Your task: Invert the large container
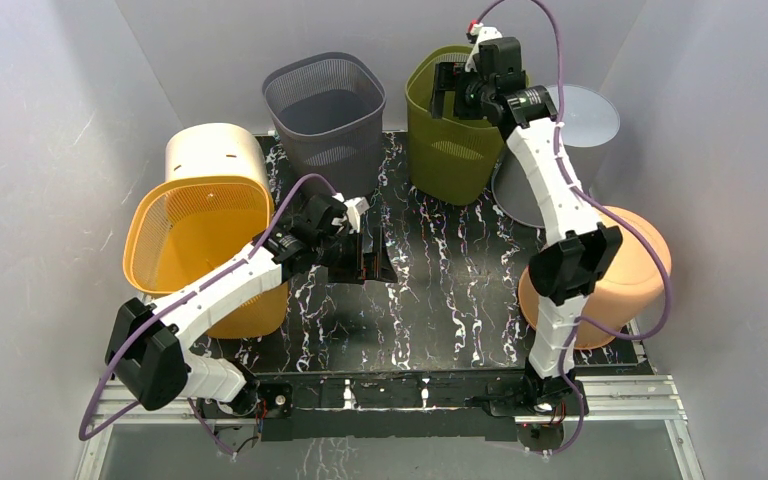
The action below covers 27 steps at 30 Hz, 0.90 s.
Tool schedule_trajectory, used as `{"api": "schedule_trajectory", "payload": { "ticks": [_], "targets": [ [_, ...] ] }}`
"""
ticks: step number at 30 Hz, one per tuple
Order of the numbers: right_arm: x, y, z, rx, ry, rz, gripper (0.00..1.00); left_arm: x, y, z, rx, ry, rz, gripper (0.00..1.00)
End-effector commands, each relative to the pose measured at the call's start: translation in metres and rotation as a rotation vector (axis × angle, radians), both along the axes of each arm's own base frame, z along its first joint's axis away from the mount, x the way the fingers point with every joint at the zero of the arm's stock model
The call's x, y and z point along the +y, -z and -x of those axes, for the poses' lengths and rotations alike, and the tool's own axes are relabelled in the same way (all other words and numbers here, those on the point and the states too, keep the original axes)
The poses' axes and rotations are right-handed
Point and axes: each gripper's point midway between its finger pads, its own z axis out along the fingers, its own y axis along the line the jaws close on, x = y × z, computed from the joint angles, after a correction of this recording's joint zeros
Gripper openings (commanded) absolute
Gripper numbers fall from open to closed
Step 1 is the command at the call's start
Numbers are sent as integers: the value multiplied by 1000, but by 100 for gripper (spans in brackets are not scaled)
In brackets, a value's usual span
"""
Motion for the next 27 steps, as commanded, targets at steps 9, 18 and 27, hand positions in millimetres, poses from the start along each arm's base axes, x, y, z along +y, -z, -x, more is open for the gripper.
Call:
{"api": "schedule_trajectory", "payload": {
  "ticks": [9,18,27],
  "targets": [
    [-103,-105,21,-300,458,-142,98,12,-11,-4,-95,-43,3,98],
    [-134,-67,18,-188,585,-205,98,12,-6,0,-75,-39,-1,98],
    [-135,-26,-4,-90,639,-253,89,5,-11,0,-61,-35,22,98]
  ]
}}
